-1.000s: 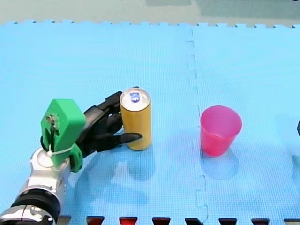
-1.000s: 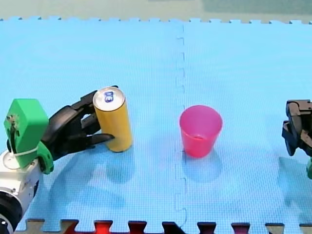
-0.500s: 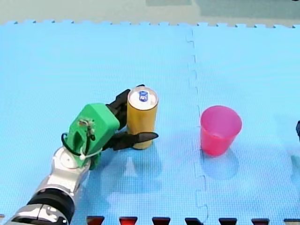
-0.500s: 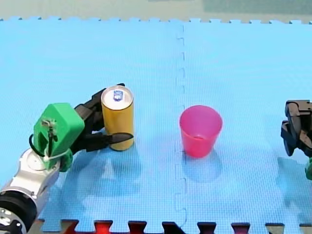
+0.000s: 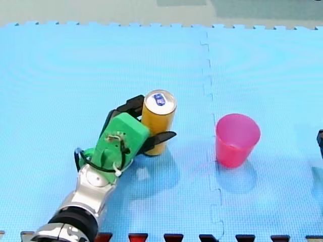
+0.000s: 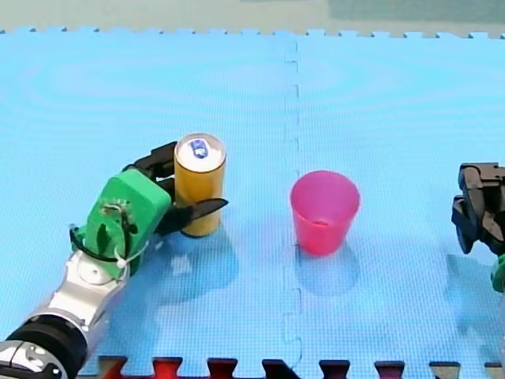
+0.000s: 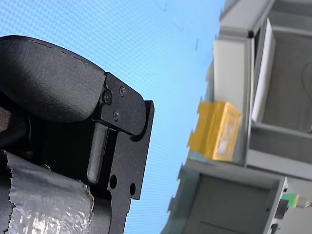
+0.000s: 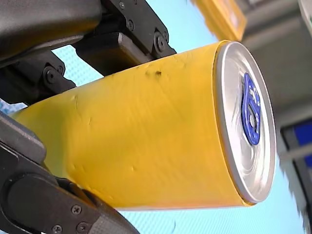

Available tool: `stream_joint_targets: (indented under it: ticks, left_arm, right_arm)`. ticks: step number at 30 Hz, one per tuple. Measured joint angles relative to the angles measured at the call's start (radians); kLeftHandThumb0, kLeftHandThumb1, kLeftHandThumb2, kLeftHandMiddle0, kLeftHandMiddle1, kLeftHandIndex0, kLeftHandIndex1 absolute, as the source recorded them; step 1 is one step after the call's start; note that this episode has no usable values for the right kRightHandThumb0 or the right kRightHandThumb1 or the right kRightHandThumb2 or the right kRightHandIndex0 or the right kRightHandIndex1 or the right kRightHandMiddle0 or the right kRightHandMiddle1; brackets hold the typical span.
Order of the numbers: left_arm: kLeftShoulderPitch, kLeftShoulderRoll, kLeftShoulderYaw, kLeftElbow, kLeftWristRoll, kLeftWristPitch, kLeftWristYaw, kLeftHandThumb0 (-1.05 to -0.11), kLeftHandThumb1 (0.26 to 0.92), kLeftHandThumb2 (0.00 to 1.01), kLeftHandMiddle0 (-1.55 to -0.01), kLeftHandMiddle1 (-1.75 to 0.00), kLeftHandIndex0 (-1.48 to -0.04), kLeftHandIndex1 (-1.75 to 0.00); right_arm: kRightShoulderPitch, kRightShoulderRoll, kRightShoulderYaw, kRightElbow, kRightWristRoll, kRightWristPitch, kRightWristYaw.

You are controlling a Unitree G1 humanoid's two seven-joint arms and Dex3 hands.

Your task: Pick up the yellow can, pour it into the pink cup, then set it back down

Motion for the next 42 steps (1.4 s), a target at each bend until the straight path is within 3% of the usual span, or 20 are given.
stream_joint_targets:
  ticks: [4, 13, 26, 30, 33, 38, 42]
  left_arm:
    - [0.003, 0.007, -0.002, 0.003, 0.001, -0.013, 0.019, -0.330, 0.817, 0.00, -1.33, -0.07, -1.19, -0.03]
    - [-0.005, 0.013, 0.047, 0.002, -0.081, 0.030, -0.094, -0.331, 0.794, 0.00, -1.35, -0.05, -1.22, -0.02]
    - [-0.041, 0.023, 0.084, -0.018, -0.127, 0.074, -0.124, -0.342, 0.744, 0.00, -1.38, -0.03, -1.25, -0.01]
    - [-0.071, 0.025, 0.063, -0.044, -0.091, 0.072, -0.068, -0.354, 0.739, 0.00, -1.39, -0.02, -1.25, -0.01]
    - [-0.074, 0.029, 0.022, -0.054, -0.015, 0.039, 0.024, -0.360, 0.738, 0.00, -1.39, -0.02, -1.26, -0.01]
    - [-0.080, 0.038, -0.062, -0.069, 0.128, 0.048, 0.167, -0.369, 0.741, 0.00, -1.38, -0.01, -1.25, 0.00]
    - [-0.134, 0.036, -0.116, -0.113, 0.176, 0.040, 0.186, -0.375, 0.743, 0.00, -1.37, 0.00, -1.23, 0.00]
  right_arm:
    - [0.000, -0.001, -0.003, -0.002, 0.004, 0.000, 0.002]
    - [-0.003, 0.000, -0.003, -0.003, 0.003, 0.004, 0.000]
    - [-0.003, 0.008, 0.010, -0.005, -0.005, 0.005, -0.024]
    - [-0.003, 0.013, 0.015, -0.005, -0.011, 0.008, -0.030]
    - [-0.003, 0.018, 0.016, -0.005, -0.016, 0.010, -0.032]
    - [-0.003, 0.021, 0.018, -0.004, -0.021, 0.012, -0.035]
    - [-0.007, 0.023, 0.021, 0.000, -0.027, 0.015, -0.046]
